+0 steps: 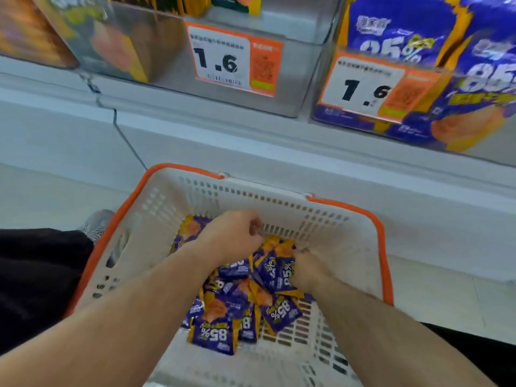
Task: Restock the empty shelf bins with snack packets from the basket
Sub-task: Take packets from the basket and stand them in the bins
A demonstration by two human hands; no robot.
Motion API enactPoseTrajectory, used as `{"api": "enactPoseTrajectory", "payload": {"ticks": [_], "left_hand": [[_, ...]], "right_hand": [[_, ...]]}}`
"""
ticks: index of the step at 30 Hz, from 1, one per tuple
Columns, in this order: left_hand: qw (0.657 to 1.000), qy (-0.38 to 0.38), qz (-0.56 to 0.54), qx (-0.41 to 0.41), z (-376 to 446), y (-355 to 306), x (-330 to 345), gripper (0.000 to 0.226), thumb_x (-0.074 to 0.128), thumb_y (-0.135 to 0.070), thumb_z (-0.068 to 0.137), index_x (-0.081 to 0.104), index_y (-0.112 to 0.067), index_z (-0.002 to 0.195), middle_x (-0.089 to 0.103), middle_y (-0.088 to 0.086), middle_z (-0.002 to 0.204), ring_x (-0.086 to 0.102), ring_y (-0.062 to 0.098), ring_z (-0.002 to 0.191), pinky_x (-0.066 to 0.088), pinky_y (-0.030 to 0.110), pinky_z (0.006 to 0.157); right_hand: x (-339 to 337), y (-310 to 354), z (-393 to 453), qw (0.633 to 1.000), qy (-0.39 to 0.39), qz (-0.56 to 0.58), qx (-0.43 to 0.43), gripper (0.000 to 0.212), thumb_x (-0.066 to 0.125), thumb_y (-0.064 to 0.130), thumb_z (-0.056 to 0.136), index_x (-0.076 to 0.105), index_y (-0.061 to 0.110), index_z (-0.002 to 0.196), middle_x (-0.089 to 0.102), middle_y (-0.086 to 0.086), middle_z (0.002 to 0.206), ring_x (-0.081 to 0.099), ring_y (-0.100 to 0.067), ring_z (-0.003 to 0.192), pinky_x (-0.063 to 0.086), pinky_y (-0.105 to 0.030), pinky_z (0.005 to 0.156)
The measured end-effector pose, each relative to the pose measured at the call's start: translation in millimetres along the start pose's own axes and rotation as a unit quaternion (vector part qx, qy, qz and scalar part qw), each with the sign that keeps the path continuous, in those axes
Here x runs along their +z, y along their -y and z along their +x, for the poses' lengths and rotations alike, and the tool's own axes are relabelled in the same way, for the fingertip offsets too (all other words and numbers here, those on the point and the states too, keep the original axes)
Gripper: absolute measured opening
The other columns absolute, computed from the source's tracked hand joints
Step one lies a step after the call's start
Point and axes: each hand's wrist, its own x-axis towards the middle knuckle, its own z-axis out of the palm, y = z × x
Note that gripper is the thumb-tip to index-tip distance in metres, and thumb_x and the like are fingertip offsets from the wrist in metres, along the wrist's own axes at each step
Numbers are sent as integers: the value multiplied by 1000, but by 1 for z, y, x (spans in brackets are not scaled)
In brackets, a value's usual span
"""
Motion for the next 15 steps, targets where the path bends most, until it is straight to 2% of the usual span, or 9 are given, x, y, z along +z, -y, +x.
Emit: {"api": "enactPoseTrajectory", "payload": {"ticks": [2, 5, 7, 9, 12, 13, 15], "left_hand": [[1000, 11, -3, -9, 6, 7, 5, 30, 55, -26, 93, 59, -21, 123, 64, -4, 115, 61, 16, 103, 53, 38, 91], [1000, 15, 2, -23, 12, 15, 10, 30, 53, -25, 93, 59, -24, 122, 64, -5, 116, 60, 15, 101, 54, 35, 88], [999, 19, 3, -34, 14, 19, 11, 32, 54, -25, 91, 59, -25, 123, 64, -6, 116, 60, 14, 102, 53, 34, 88], [999, 27, -1, -42, 14, 21, 12, 34, 53, -26, 91, 58, -25, 125, 64, -7, 117, 60, 14, 104, 53, 35, 90], [998, 40, 5, -48, 12, 21, 13, 34, 52, -26, 92, 56, -25, 126, 63, -5, 120, 59, 16, 106, 53, 35, 91], [998, 47, 8, -48, 10, 21, 13, 35, 52, -27, 93, 56, -25, 127, 62, -5, 121, 59, 16, 107, 52, 35, 91], [997, 60, 8, -49, 5, 18, 12, 37, 53, -27, 92, 54, -24, 129, 61, -5, 122, 59, 15, 108, 52, 33, 92]], "right_hand": [[12, 2, 10, 999, 12, -28, -21, 81, 70, 29, 84, 24, 16, 150, 41, -14, 142, 52, -34, 120, 50, -45, 95], [25, 5, 18, 997, -14, -73, -37, 100, 76, 43, 77, 16, 13, 151, 36, -15, 145, 55, -35, 117, 53, -45, 88], [28, 6, 20, 994, -25, -97, -30, 105, 79, 48, 73, 17, 14, 150, 35, -16, 143, 53, -35, 118, 52, -44, 88], [26, 6, 21, 992, -33, -117, -22, 92, 82, 42, 72, 28, 18, 143, 42, -13, 136, 54, -35, 115, 52, -45, 87], [14, 6, 21, 993, -25, -113, -38, 49, 73, 24, 83, 49, 15, 125, 58, -11, 122, 60, -32, 107, 53, -44, 87], [8, 6, 19, 994, -7, -99, -48, 37, 69, 21, 86, 54, 15, 120, 62, -11, 119, 61, -31, 105, 53, -44, 87], [-12, 7, 10, 996, 29, -55, -64, 30, 70, 28, 88, 60, 18, 114, 65, -7, 113, 62, -27, 100, 54, -42, 85]]}}
